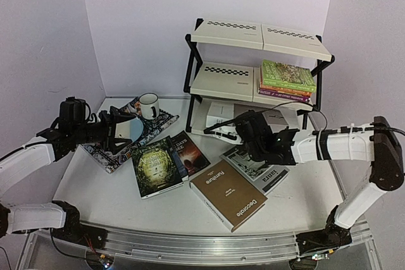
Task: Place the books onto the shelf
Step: Pass from the left arm to the right, then place the book on the book pile on the shelf.
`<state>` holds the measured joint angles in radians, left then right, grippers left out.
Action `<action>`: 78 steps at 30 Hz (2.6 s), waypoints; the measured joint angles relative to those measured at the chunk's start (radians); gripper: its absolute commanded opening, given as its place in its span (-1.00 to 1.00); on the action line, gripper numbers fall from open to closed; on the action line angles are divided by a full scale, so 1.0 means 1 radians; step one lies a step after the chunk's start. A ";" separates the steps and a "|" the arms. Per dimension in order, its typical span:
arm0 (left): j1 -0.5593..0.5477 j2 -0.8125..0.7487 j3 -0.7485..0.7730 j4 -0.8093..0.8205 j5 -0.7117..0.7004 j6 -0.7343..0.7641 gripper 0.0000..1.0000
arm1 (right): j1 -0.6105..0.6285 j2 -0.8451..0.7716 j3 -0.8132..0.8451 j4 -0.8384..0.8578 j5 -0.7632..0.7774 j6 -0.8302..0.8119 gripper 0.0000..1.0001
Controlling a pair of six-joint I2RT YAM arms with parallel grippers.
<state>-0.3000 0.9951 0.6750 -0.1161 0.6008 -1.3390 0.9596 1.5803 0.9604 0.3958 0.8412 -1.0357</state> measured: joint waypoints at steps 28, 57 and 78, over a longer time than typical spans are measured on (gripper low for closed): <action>0.000 0.016 0.019 -0.016 0.002 0.048 0.82 | -0.237 0.103 -0.201 0.511 -0.046 -0.236 -0.46; 0.000 0.169 0.094 -0.017 0.055 0.131 0.82 | -0.462 0.268 -0.289 0.882 -0.278 -0.333 -0.41; 0.000 0.201 0.124 -0.016 0.089 0.147 0.82 | -0.534 0.350 -0.275 0.993 -0.434 -0.350 0.75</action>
<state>-0.3000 1.1965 0.7994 -0.1322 0.6895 -1.1923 0.4259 1.9301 0.6857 1.3888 0.4076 -1.3861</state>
